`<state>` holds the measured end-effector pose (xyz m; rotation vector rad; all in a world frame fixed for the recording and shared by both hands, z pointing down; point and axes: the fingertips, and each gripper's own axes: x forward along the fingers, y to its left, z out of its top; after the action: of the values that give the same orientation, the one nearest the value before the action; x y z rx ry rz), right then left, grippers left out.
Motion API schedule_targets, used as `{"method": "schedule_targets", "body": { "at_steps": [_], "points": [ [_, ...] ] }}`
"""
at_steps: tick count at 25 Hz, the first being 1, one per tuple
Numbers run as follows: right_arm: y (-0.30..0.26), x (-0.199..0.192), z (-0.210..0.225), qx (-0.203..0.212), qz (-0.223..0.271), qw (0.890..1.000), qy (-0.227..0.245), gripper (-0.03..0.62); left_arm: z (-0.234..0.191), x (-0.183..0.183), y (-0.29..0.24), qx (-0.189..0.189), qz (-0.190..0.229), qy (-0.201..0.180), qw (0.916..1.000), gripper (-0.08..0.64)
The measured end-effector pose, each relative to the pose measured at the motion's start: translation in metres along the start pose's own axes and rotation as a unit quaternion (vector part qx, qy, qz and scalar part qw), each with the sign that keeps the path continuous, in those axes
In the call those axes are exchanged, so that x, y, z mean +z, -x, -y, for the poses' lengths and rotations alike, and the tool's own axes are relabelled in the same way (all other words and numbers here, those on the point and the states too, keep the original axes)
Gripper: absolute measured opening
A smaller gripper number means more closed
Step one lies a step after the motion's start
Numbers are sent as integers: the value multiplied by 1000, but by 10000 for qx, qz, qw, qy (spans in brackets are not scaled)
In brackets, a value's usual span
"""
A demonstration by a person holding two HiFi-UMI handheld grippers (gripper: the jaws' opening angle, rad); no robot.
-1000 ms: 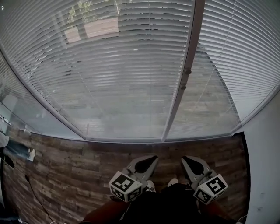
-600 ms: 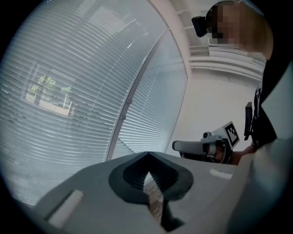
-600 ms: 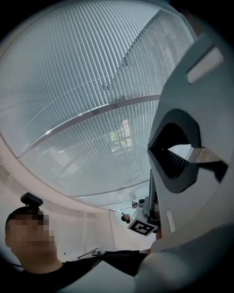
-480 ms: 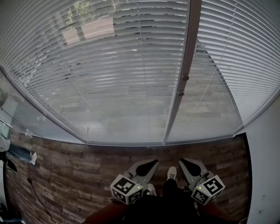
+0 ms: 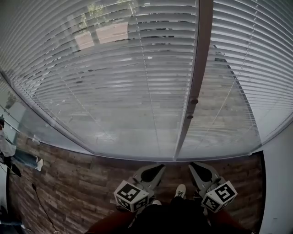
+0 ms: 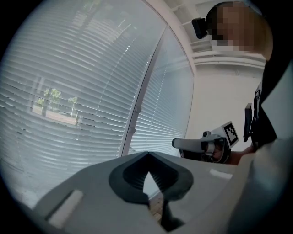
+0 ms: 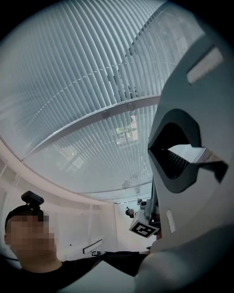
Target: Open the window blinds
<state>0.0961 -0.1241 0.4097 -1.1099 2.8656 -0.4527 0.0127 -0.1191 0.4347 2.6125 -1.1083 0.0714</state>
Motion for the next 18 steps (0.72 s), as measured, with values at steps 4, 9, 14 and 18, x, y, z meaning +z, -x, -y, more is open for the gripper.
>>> {"method": "schedule_targets", "body": {
  "at_steps": [4, 9, 14, 18],
  "points": [
    [0, 15, 17, 133, 8, 9999, 50, 28, 2, 14, -18, 111, 81, -56, 9999, 2],
    [-1, 6, 35, 315, 52, 9994, 101, 26, 1, 3, -34, 250, 67, -200, 9995, 2],
    [-13, 16, 40, 398, 16, 9991, 122, 26, -8, 20, -36, 426, 135, -253, 9987, 2],
    [-10, 22, 65, 521, -62, 9985, 136, 27, -1, 24, -60, 537, 187, -223, 9981, 2]
  ]
}}
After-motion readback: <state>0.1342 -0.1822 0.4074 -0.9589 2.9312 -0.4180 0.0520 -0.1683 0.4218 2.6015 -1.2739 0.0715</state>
